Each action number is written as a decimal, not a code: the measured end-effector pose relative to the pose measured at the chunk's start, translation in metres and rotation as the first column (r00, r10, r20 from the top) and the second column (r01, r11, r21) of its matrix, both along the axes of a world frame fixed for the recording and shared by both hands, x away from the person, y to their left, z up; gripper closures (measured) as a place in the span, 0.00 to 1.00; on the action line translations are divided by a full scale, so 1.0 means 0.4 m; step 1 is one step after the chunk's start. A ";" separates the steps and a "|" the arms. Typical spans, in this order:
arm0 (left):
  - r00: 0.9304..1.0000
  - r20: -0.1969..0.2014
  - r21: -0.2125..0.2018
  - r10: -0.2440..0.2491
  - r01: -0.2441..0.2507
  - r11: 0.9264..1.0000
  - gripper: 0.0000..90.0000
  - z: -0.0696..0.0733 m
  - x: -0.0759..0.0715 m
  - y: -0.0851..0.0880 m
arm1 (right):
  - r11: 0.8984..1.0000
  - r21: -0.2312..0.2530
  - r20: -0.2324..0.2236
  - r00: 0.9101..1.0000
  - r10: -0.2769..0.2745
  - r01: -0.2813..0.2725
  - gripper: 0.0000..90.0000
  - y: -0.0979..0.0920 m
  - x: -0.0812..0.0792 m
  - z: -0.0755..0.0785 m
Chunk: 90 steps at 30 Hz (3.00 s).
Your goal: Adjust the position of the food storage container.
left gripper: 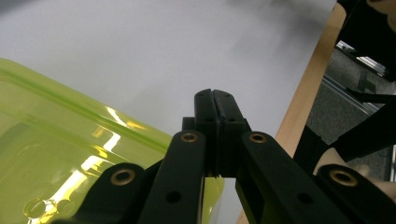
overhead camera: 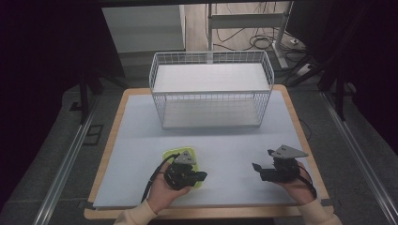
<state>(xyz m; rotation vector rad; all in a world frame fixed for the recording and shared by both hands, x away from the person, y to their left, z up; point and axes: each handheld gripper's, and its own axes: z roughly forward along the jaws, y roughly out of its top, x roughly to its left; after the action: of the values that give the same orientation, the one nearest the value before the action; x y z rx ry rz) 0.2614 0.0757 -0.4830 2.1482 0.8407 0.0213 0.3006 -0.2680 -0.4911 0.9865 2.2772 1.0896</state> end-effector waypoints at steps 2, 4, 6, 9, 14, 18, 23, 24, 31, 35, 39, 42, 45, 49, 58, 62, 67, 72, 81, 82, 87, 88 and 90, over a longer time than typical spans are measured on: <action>1.000 -0.001 0.009 0.000 0.000 1.000 1.00 -0.002 0.000 -0.003 | 1.000 0.001 0.000 1.000 -0.001 0.001 0.23 -0.001 0.000 0.001; 1.000 0.001 0.026 -0.005 0.005 1.000 1.00 -0.006 0.000 -0.006 | 1.000 0.001 0.001 1.000 -0.005 0.005 0.23 -0.003 0.001 0.001; 1.000 0.000 0.038 -0.004 0.004 0.999 1.00 -0.010 0.000 -0.011 | 1.000 0.001 0.000 1.000 -0.004 0.004 0.22 -0.004 0.002 0.000; 1.000 -0.002 0.044 -0.009 0.009 0.999 1.00 -0.012 0.000 -0.013 | 1.000 0.006 -0.005 1.000 -0.002 0.002 0.23 -0.004 0.002 -0.001; 1.000 -0.005 0.058 -0.014 0.014 0.998 1.00 -0.014 0.001 -0.013 | 1.000 0.000 -0.005 1.000 -0.001 0.001 0.22 -0.003 0.003 -0.002; 1.000 -0.004 0.059 -0.017 0.017 0.998 1.00 -0.014 0.001 -0.012 | 1.000 -0.005 -0.002 1.000 -0.002 0.002 0.23 -0.003 0.003 -0.003; 1.000 -0.009 0.053 -0.018 0.018 0.998 1.00 -0.013 0.003 -0.006 | 1.000 -0.005 -0.001 1.000 -0.002 0.002 0.22 -0.004 0.002 -0.002; 1.000 -0.013 0.054 -0.019 0.019 0.998 1.00 -0.012 0.004 -0.006 | 1.000 -0.004 -0.001 1.000 -0.002 0.002 0.23 -0.004 0.002 -0.002; 0.999 -0.011 0.102 -0.043 0.044 0.994 1.00 -0.019 0.005 -0.039 | 1.000 -0.010 -0.005 1.000 -0.001 0.000 0.23 -0.001 0.003 -0.005; 0.999 -0.010 0.113 -0.038 0.039 0.993 1.00 -0.015 0.004 -0.032 | 1.000 -0.009 -0.004 1.000 -0.002 0.002 0.23 -0.001 0.002 -0.004; 0.999 -0.014 0.117 -0.043 0.045 0.992 1.00 -0.015 0.000 -0.024 | 1.000 -0.009 -0.006 1.000 -0.002 0.002 0.22 -0.003 0.004 -0.005; 0.999 -0.021 0.122 -0.048 0.050 0.991 1.00 -0.014 -0.003 -0.019 | 1.000 -0.006 -0.005 1.000 0.000 0.000 0.22 -0.002 0.001 -0.003; 0.998 -0.030 0.138 -0.052 0.055 0.989 1.00 -0.015 -0.009 -0.005 | 1.000 -0.003 -0.006 1.000 -0.001 0.001 0.23 -0.003 0.001 -0.001; 0.998 -0.041 0.164 -0.055 0.061 0.984 1.00 -0.020 -0.014 0.012 | 1.000 -0.002 -0.007 1.000 -0.001 0.001 0.22 -0.004 0.002 -0.002; 0.999 -0.045 0.210 -0.029 0.038 0.977 1.00 -0.023 -0.034 0.076 | 1.000 0.004 -0.004 1.000 -0.009 0.009 0.22 -0.004 0.000 0.003; 0.999 -0.046 0.213 -0.012 0.022 0.977 1.00 -0.025 -0.042 0.100 | 1.000 0.001 -0.006 1.000 -0.008 0.008 0.22 -0.004 0.001 0.002; 0.999 -0.046 0.222 0.011 -0.001 0.975 1.00 -0.028 -0.050 0.134 | 1.000 -0.002 -0.008 1.000 -0.007 0.007 0.22 -0.003 0.001 0.000; 0.998 -0.041 0.240 0.037 -0.026 0.970 1.00 -0.033 -0.053 0.155 | 1.000 -0.002 -0.009 1.000 -0.006 0.006 0.22 -0.004 0.002 -0.001; 0.996 -0.031 0.246 0.082 -0.071 0.967 1.00 -0.033 -0.056 0.195 | 1.000 -0.003 -0.014 1.000 -0.001 0.001 0.22 -0.005 0.003 -0.002; 0.996 -0.031 0.246 0.082 -0.071 0.967 1.00 -0.033 -0.056 0.195 | 1.000 -0.003 -0.014 1.000 -0.001 0.001 0.22 -0.005 0.003 -0.002; 0.994 -0.030 0.247 0.104 -0.094 0.965 1.00 -0.036 -0.049 0.218 | 1.000 -0.007 -0.019 1.000 0.000 0.000 0.22 -0.004 0.004 -0.003; 0.993 -0.030 0.246 0.113 -0.103 0.964 1.00 -0.036 -0.048 0.222 | 1.000 -0.007 -0.019 1.000 0.000 0.000 0.22 -0.005 0.004 -0.003; 0.992 -0.029 0.243 0.124 -0.114 0.963 1.00 -0.036 -0.045 0.232 | 1.000 -0.007 -0.019 1.000 -0.001 0.001 0.22 -0.005 0.004 -0.003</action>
<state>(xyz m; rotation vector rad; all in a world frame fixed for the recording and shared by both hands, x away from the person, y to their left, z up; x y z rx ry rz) 0.2434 0.1685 -0.4976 2.3270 1.0373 0.1453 0.3021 -0.2699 -0.4922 0.9990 2.2940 1.0754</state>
